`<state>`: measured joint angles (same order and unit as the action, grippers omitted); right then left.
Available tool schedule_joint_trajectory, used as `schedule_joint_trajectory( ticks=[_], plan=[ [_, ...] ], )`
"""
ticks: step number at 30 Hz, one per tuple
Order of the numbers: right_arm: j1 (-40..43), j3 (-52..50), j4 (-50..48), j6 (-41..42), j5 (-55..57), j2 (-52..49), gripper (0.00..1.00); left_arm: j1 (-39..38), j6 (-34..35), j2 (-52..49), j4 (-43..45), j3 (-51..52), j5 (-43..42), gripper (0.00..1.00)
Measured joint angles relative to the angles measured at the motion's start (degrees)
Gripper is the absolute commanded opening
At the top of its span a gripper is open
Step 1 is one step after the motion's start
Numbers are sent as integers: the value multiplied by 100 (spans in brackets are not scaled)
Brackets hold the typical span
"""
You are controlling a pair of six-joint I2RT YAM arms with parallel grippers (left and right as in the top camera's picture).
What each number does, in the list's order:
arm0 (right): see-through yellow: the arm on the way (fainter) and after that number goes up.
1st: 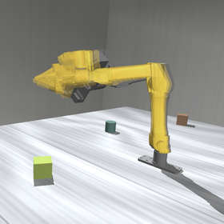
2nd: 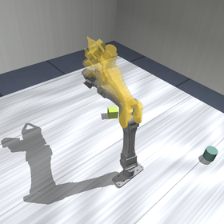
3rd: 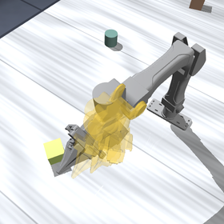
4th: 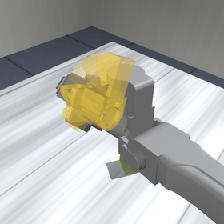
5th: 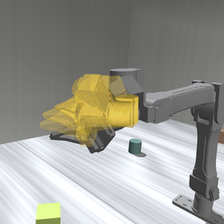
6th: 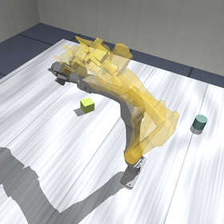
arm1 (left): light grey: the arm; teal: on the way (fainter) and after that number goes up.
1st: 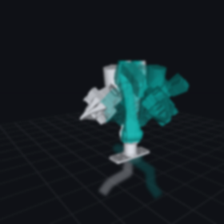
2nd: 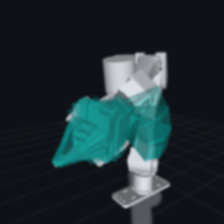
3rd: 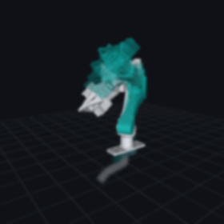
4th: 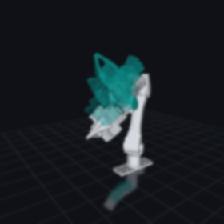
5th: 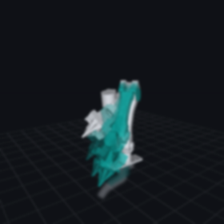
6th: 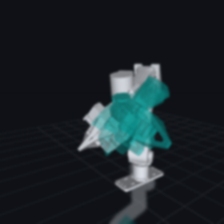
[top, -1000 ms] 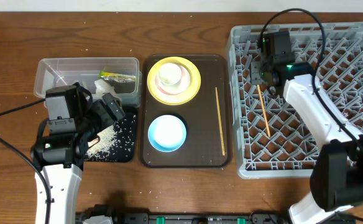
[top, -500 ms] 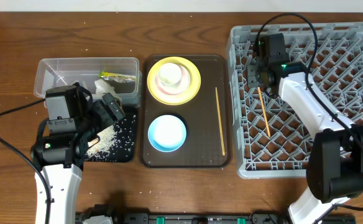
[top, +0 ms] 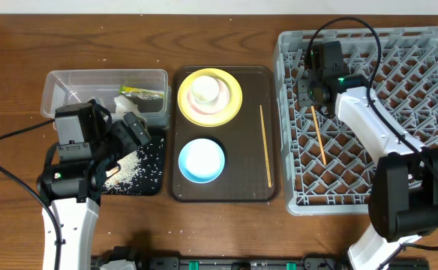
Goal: Sort waste into correct bins and load items into the dishwasher rack
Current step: 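Push the chopstick upright down between the rack tines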
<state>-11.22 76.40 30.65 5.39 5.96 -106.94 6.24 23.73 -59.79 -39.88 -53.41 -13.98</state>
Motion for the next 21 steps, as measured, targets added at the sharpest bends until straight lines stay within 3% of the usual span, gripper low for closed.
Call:
schedule_joint_trajectory(
  ticks=[21],
  plan=[
    [0,0,136,0,-37,-26,6,0,0,0,2,0,0,96]
  ],
)
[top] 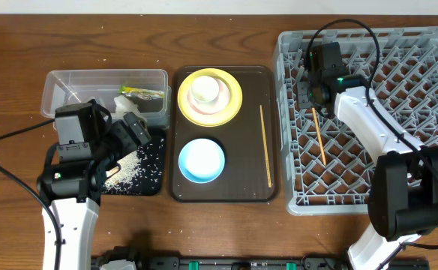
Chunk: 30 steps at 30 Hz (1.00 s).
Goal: Sort waste into correct bins and load items into the dishwasher rack
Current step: 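Push the chopstick upright down between the rack tines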
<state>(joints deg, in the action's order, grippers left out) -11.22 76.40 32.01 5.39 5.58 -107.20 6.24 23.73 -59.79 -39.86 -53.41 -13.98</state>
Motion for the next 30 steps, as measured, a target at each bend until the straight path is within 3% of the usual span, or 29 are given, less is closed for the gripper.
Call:
schedule_joint_trajectory(
  ticks=[14,30],
  plan=[
    [70,50,81,-94,35,4,1,0,0,0,-2,0,0,95],
    [247,1091,629,-109,-13,50,1,0,0,0,-2,0,0,95]
  ],
)
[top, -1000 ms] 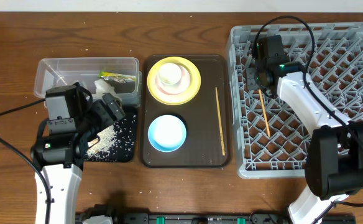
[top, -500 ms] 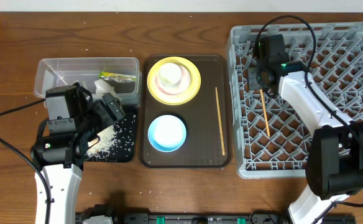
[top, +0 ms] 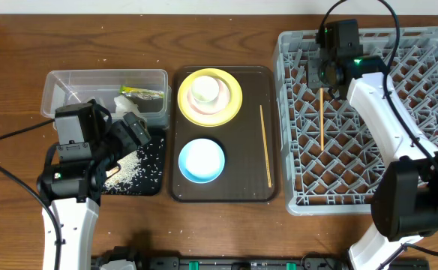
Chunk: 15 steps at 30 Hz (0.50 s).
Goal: Sort waste into correct bins and load items into the dishwasher rack
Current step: 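Push the chopstick upright down between the rack tines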
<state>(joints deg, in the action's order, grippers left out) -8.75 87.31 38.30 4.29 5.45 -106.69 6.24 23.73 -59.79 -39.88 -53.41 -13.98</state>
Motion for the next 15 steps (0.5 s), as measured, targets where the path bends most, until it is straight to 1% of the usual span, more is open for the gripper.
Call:
schedule_joint_trajectory(
  ticks=[9,15],
  plan=[
    [39,0,378,0,-317,0,1,0,0,0,0,0,0,95],
    [39,0,407,-24,-365,0,1,0,0,0,0,0,0,95]
  ],
)
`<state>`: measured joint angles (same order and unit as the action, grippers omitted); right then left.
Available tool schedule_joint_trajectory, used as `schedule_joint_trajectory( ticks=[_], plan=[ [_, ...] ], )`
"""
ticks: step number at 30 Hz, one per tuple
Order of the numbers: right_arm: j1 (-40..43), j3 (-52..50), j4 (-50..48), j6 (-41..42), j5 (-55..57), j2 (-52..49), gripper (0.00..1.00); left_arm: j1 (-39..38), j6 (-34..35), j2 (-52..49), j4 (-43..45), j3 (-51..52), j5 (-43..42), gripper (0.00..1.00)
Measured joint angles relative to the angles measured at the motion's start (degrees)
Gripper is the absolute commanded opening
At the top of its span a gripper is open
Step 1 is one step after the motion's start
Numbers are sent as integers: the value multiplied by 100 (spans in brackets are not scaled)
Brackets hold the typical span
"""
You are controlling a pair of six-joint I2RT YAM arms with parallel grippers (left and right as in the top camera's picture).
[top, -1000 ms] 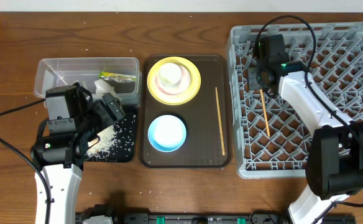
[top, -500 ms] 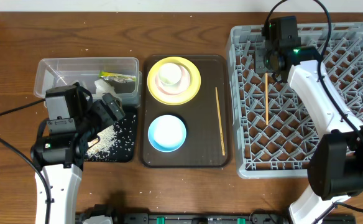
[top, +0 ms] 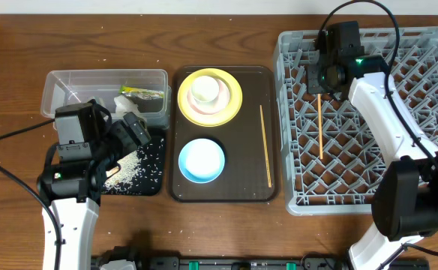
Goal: Sort waste into correct bins and load items into the dishwasher rack
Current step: 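Push the chopstick upright down between the rack tines, then open the right gripper and release the chopstick in the rack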
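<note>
A wooden chopstick (top: 320, 127) lies lengthwise on the grid of the grey dishwasher rack (top: 429, 187). Its far end is just under my right gripper (top: 319, 81), and whether the fingers still hold it does not show. A second chopstick (top: 265, 146) lies along the right side of the brown tray (top: 238, 191). That tray also carries a blue bowl (top: 201, 160) and a white cup (top: 205, 90) on stacked yellow and pink plates (top: 230, 101). My left gripper (top: 134, 129) hovers open over the black tray (top: 153, 184) strewn with rice grains.
A clear plastic bin (top: 61, 82) at the far left holds a crumpled white scrap and a green wrapper. The rack's upright tines stand all around the right gripper. Cables trail from both arms across the wooden table.
The chopstick in the rack now reaches a little nearer to the front and looks flatter. The right gripper stays at almost the same spot. The left arm has not moved.
At first the right gripper stood further forward in the rack, at the far end of a slanted chopstick. Then gripper and chopstick were further back, the stick straight. Now the stick lies slightly nearer the front. The left arm stayed still throughout.
</note>
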<state>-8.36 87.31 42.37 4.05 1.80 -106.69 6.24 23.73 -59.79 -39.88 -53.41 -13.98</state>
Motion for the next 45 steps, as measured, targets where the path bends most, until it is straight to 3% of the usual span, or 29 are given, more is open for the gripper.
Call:
schedule_joint_trajectory(
  ticks=[11,15,19,37,45],
  plan=[
    [0,0,11,-70,-35,-203,2,0,0,0,0,0,0,95],
    [0,0,24,-118,-35,-262,20,0,0,0,0,0,0,95],
    [-2,0,24,-140,-33,-262,29,0,0,0,2,0,0,95],
    [-15,0,105,-168,-269,-262,33,0,0,0,2,0,0,95],
    [-358,450,1235,127,-321,-227,36,0,0,0,0,0,0,95]
  ],
)
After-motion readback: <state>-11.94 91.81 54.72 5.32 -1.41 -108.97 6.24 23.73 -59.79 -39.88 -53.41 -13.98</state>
